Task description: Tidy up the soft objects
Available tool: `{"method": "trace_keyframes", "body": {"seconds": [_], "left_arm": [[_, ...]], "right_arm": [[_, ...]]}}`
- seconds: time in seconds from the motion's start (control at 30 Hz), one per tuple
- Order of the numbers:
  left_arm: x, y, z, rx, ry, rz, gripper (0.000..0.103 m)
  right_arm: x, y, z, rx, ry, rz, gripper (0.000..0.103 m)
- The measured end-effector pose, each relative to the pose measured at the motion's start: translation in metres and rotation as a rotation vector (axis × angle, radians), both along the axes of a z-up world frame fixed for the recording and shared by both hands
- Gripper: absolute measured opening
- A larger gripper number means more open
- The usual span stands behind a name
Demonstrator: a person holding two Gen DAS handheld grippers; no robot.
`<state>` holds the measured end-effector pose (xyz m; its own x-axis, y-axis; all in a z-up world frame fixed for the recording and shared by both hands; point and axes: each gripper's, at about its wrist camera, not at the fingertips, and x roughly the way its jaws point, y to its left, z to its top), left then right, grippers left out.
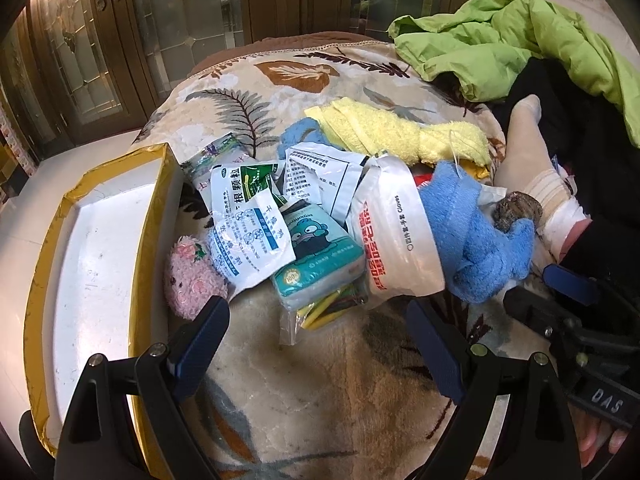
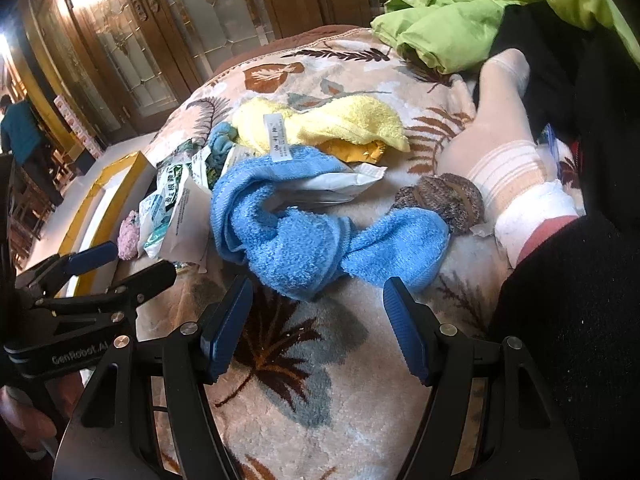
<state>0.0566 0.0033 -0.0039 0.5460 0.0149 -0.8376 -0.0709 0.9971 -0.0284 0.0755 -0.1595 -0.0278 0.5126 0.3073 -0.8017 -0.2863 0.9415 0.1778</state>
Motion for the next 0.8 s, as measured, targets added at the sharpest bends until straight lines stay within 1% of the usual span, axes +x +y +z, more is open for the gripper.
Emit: {"method": "trace_keyframes", "body": {"seconds": [0.23, 0.33, 0.4, 0.53, 0.57, 0.63, 0.73, 0.8], "left_arm": [[0.010, -0.005, 0.004, -0.021, 0.006, -0.017, 0.091], [0.009, -0.011, 0.008, -0.050, 0.012, -0.061, 0.091], [0.010, -0.014, 0.007, -0.046, 0.023, -0.080, 0.091], [0.010, -0.023, 0.006, -0.059, 0.046, -0.154, 0.091], [0.010, -0.026, 0.006, -0.053, 0.044, -0.166, 0.091], [0.011, -0.033, 0.005, -0.009, 0.040, -0.185, 0.091], [0.019, -0.032, 0.001, -0.016, 0.053, -0.183, 0.091], [0.025, -0.028, -0.001, -0.009, 0.064, -0.168, 0.091]], "right_arm": [[0.009, 0.011, 0.002, -0.059, -0.017, 0.061, 0.069], [0.019, 0.009, -0.001, -0.075, 0.004, 0.073, 0.069], [0.022, 0.005, -0.003, -0.059, 0.016, 0.074, 0.069], [0.025, -0.002, -0.009, -0.018, 0.047, 0.057, 0.069], [0.025, -0.003, -0.010, -0.017, 0.051, 0.057, 0.069], [0.025, -0.003, -0.010, -0.021, 0.050, 0.060, 0.069], [0.026, -0.002, -0.010, -0.043, 0.034, 0.055, 0.069], [0.030, -0.004, -0.011, -0.037, 0.034, 0.051, 0.069]]}}
